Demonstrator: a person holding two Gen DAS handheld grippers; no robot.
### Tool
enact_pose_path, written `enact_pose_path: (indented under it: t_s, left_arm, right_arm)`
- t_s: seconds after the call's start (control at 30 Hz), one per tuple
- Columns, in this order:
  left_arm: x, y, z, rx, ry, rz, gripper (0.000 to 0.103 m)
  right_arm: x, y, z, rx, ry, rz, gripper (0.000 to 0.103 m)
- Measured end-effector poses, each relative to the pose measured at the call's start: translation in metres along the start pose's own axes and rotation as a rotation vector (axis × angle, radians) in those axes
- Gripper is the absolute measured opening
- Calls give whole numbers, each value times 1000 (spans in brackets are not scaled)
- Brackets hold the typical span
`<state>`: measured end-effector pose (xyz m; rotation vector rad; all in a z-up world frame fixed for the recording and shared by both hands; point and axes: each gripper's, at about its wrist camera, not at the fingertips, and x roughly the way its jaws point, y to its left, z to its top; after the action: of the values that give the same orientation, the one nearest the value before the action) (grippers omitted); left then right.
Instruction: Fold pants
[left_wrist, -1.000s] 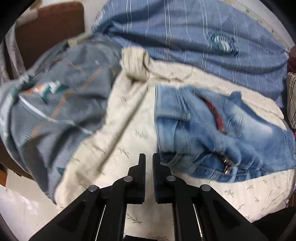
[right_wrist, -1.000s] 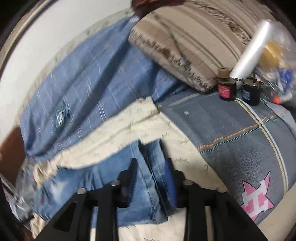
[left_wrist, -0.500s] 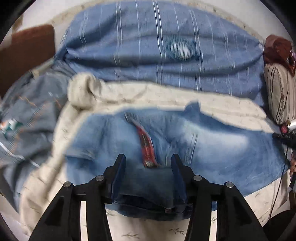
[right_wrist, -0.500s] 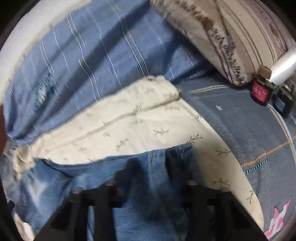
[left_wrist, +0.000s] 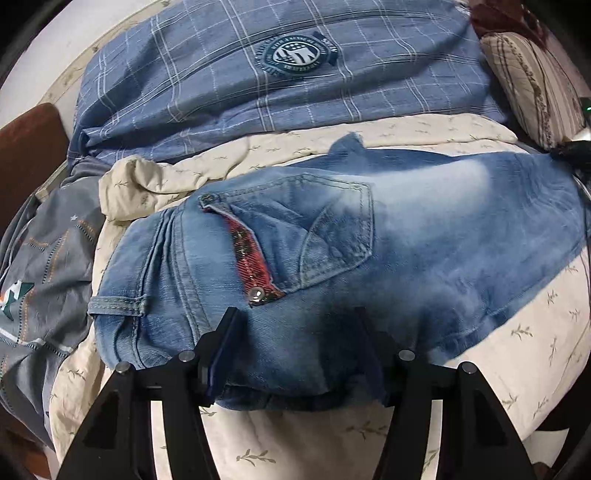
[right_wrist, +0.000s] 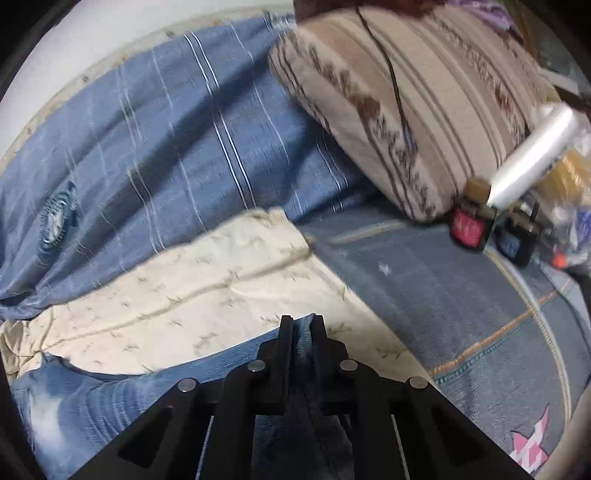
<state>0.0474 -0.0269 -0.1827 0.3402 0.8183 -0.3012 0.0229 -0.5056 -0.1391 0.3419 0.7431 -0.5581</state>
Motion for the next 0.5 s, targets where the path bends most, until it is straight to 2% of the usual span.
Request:
enact_pose_path:
  t_s: [0.07, 0.1, 0.17, 0.27, 0.33, 0.4, 0.5]
  left_arm:
    - [-1, 3, 0, -10, 1, -19, 62]
    - [-1, 5, 0, -18, 1, -31, 62]
    - [-3, 10, 1, -41, -2, -67, 62]
    - [-10, 17, 4, -95, -22, -154, 62]
    - [-16, 21, 7, -132, -49, -208, 62]
    - [-20, 21, 12, -155, -75, -224, 62]
    - [-20, 12, 21, -159, -89, -203, 63]
  right_arm:
    - [10, -7, -2, 49, 72, 22, 14]
    - [7, -11, -1, 74, 76, 43, 14]
    - [-11, -21, 1, 124, 24, 79, 15]
    - [-49, -35, 0, 177, -111, 56, 16]
    - [-73, -37, -5, 174, -166, 112, 16]
    - [-84, -28, -15, 135, -142, 178, 16]
    - [-84, 15, -36, 5, -21, 250, 16]
